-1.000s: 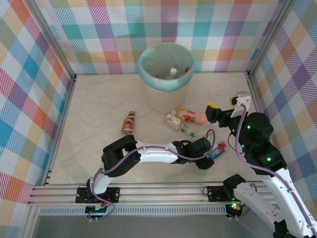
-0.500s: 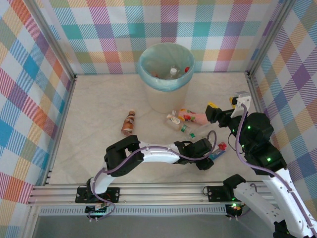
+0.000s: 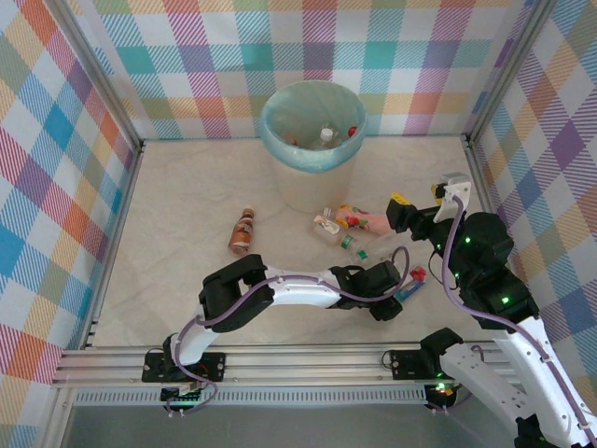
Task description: Put the plastic bottles in the bin
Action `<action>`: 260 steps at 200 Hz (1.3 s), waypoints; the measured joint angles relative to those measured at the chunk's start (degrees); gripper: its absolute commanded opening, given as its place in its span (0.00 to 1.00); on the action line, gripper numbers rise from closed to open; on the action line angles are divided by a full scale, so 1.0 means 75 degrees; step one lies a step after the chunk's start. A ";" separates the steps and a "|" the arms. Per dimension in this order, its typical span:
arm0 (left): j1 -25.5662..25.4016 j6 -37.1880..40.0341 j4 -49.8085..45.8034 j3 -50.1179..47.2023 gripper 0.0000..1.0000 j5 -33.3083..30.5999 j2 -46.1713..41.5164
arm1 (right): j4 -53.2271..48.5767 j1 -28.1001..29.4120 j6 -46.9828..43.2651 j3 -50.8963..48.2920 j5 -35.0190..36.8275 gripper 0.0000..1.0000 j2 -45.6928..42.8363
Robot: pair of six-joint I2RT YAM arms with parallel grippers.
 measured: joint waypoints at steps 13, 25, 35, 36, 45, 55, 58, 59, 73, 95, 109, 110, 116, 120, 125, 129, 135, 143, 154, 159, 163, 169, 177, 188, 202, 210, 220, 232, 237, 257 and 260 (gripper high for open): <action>0.0000 0.0000 -0.0032 0.0003 0.49 0.0017 0.0023 | 0.0000 0.0000 -0.0003 0.0000 0.0000 0.92 -0.0026; 0.0000 0.0000 -0.0038 0.0009 0.44 0.0023 0.0029 | 0.0000 0.0000 -0.0003 0.0000 0.0000 0.92 -0.0050; 0.0000 0.0012 -0.0044 0.0032 0.42 0.0029 0.0032 | 0.0000 0.0000 0.0000 0.0000 0.0000 0.92 -0.0064; 0.0000 0.0009 -0.0044 0.0035 0.42 0.0026 0.0032 | 0.0000 0.0000 0.0000 0.0000 0.0000 0.92 -0.0064; 0.0000 0.0029 -0.0047 0.0052 0.38 0.0047 0.0035 | 0.0000 0.0000 0.0000 0.0000 0.0000 0.92 -0.0073; 0.0000 0.0029 -0.0044 0.0058 0.36 0.0050 0.0035 | -0.0003 0.0000 0.0000 0.0000 0.0000 0.92 -0.0073; 0.0000 0.0041 -0.0044 0.0058 0.36 0.0055 0.0035 | -0.0003 0.0000 0.0000 0.0000 0.0000 0.92 -0.0082; 0.0000 0.0050 -0.0044 0.0058 0.36 0.0055 0.0035 | -0.0003 0.0000 0.0000 0.0000 0.0000 0.92 -0.0082; 0.0000 0.0055 -0.0041 0.0055 0.34 0.0044 0.0035 | 0.0000 0.0000 0.0000 0.0000 0.0000 0.92 -0.0099; 0.0000 0.0050 0.0067 -0.0023 0.27 0.0012 0.0015 | -0.0003 0.0000 -0.0003 0.0000 0.0000 0.92 -0.0102; 0.0000 0.0079 0.0154 -0.0184 0.26 -0.0047 -0.0096 | -0.0003 0.0000 0.0000 0.0000 0.0000 0.92 -0.0102; 0.0000 0.0082 0.0166 -0.0207 0.26 -0.0061 -0.0111 | -0.0006 0.0000 0.0000 0.0000 0.0000 0.92 -0.0099; 0.0000 0.0082 0.0181 -0.0303 0.26 -0.0096 -0.0192 | -0.0006 0.0000 0.0000 0.0000 0.0000 0.92 -0.0102; 0.0000 0.0082 0.0187 -0.0388 0.26 -0.0117 -0.0262 | -0.0006 0.0000 -0.0003 0.0000 0.0000 0.92 -0.0102; 0.0000 0.0082 0.0189 -0.0504 0.26 -0.0157 -0.0364 | -0.0003 0.0000 0.0000 0.0000 0.0000 0.92 -0.0102; 0.0000 0.0082 0.0184 -0.0603 0.25 -0.0189 -0.0472 | -0.0003 0.0000 0.0000 0.0000 0.0000 0.92 -0.0102; 0.0000 0.0085 0.0184 -0.0734 0.25 -0.0242 -0.0609 | -0.0006 0.0000 0.0000 0.0000 0.0000 0.92 -0.0102; 0.0000 0.0085 0.0242 -0.0959 0.25 -0.0341 -0.0866 | -0.0003 0.0000 0.0000 0.0000 -0.0003 0.92 -0.0102; 0.0000 0.0085 0.0353 -0.1288 0.24 -0.0481 -0.1256 | -0.0003 0.0000 0.0006 0.0000 -0.0029 0.92 -0.0117; 0.0000 0.0085 0.0405 -0.1437 0.23 -0.0551 -0.1454 | -0.0003 0.0000 0.0015 0.0000 -0.0035 0.92 -0.0131; 0.0000 0.0082 0.0458 -0.1571 0.20 -0.0609 -0.1644 | -0.0003 0.0000 0.0026 0.0000 -0.0061 0.92 -0.0137; 0.0000 0.0082 0.0551 -0.1757 0.14 -0.0697 -0.1894 | 0.0000 0.0000 0.0035 0.0000 -0.0093 0.92 -0.0149; 0.0000 0.0079 0.0679 -0.2028 0.07 -0.0833 -0.2299 | 0.0000 0.0000 0.0055 0.0009 -0.0149 0.92 -0.0152; 0.0000 0.0076 0.0828 -0.2323 0.00 -0.1020 -0.2792 | -0.0003 0.0000 0.0087 0.0032 -0.0248 0.92 -0.0134; 0.0000 0.0058 0.1064 -0.2664 0.00 -0.1346 -0.3433 | -0.0006 0.0000 0.0149 0.0117 -0.0408 0.92 -0.0050; 0.0000 0.0055 0.1209 -0.2856 0.00 -0.1547 -0.3759 | -0.0012 0.0000 0.0184 0.0207 -0.0501 0.92 0.0044; 0.0000 0.0052 0.1346 -0.3092 0.00 -0.1816 -0.4135 | -0.0029 0.0000 0.0233 0.0341 -0.0638 0.92 0.0189; 0.0000 0.0058 0.1547 -0.3413 0.00 -0.2154 -0.4599 | -0.0052 0.0000 0.0315 0.0498 -0.0842 0.93 0.0420; 0.0000 0.0061 0.1623 -0.3558 0.00 -0.2294 -0.4797 | -0.0067 0.0000 0.0373 0.0574 -0.0959 0.93 0.0533; 0.0000 0.0085 0.1848 -0.4130 0.00 -0.2821 -0.5595 | -0.0131 0.0000 0.0589 0.0880 -0.1515 0.94 0.1032; 0.0000 0.0087 0.1891 -0.4214 0.00 -0.2908 -0.5718 | -0.0137 0.0000 0.0621 0.0918 -0.1609 0.95 0.1107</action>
